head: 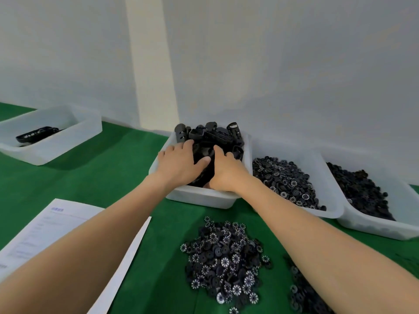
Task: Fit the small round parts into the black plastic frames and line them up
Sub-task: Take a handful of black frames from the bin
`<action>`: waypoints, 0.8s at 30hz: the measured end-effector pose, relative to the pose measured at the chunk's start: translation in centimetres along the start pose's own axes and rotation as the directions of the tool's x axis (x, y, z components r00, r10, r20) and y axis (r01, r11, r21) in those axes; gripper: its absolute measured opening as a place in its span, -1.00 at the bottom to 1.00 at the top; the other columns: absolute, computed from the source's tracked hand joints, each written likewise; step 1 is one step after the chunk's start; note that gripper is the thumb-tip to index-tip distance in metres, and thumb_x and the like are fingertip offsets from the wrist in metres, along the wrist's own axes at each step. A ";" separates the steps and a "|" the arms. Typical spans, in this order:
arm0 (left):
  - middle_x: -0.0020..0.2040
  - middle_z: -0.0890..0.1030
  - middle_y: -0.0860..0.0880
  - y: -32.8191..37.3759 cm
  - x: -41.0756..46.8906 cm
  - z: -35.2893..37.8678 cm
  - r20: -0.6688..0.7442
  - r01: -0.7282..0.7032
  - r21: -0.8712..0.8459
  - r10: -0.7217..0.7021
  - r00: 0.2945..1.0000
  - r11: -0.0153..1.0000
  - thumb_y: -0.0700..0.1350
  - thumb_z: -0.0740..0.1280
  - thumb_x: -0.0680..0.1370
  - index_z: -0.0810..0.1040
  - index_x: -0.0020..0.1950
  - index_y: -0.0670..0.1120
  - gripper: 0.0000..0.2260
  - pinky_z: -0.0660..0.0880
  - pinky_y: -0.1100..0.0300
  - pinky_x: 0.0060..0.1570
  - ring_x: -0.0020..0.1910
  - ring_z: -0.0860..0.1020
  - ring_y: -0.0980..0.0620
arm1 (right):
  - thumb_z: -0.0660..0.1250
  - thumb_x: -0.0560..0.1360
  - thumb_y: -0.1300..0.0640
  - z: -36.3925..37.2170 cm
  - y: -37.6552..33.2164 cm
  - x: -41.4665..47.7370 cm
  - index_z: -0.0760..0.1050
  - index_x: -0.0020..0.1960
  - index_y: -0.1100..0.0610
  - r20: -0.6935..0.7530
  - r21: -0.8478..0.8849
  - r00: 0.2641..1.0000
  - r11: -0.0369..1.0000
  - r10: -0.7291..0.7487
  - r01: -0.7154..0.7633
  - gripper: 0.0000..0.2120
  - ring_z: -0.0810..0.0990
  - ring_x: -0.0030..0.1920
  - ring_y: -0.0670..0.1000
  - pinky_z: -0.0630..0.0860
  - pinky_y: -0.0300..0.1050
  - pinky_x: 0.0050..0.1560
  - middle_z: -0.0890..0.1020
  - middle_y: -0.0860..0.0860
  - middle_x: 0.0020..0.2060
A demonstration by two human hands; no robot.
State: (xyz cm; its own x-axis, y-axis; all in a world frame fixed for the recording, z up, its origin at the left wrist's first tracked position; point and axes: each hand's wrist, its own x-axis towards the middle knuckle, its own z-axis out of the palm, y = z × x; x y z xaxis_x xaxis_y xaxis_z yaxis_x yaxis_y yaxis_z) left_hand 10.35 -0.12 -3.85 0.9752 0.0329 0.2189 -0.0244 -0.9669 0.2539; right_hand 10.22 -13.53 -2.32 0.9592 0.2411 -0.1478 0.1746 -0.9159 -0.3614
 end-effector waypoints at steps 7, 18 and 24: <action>0.48 0.05 -0.17 2.3 0.0 -0.2 0.161 0.072 -0.415 -0.005 0.987 0.907 0.12 0.14 0.55 -0.13 0.51 0.03 -0.36 0.21 -0.06 0.31 0.38 0.23 -0.23 | 0.46 0.28 0.30 -0.1 0.3 -0.1 -0.05 0.49 -0.08 -0.043 0.304 0.997 0.949 -0.070 0.080 -0.01 0.43 0.23 0.19 0.42 0.13 0.21 0.39 0.10 0.32; 0.38 0.36 -0.04 5.9 1.4 -1.7 -0.050 0.042 -0.791 -0.133 0.990 0.610 0.17 0.19 0.51 0.18 0.46 -0.02 -0.42 0.27 0.04 0.33 0.34 0.33 0.01 | 0.32 0.35 0.43 -2.6 1.2 -0.8 0.32 0.34 -0.01 -0.325 0.560 0.943 0.789 -0.070 0.252 -0.36 0.54 -0.01 -0.02 0.59 -0.10 -0.12 0.54 -0.03 0.16; 0.30 0.45 0.00 6.8 1.0 -4.2 -0.129 0.008 -0.811 -0.192 0.973 0.586 0.15 0.20 0.51 0.27 0.42 -0.03 -0.47 0.32 0.18 0.21 0.22 0.42 0.08 | 0.24 0.34 0.48 -4.5 -0.2 -2.5 0.44 0.24 0.05 -0.457 0.486 0.884 0.804 -0.101 0.343 -0.45 0.54 -0.14 -0.09 0.39 -0.52 -0.36 0.58 -0.07 -0.07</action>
State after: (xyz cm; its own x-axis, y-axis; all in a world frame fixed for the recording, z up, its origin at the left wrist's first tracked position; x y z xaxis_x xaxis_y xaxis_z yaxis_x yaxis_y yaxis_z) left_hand 10.22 -5.55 2.05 0.9252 0.2501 0.2854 -0.1845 -0.3609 0.9142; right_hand 8.76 -15.41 2.23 0.9317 0.1585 0.3268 0.3613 -0.4974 -0.7887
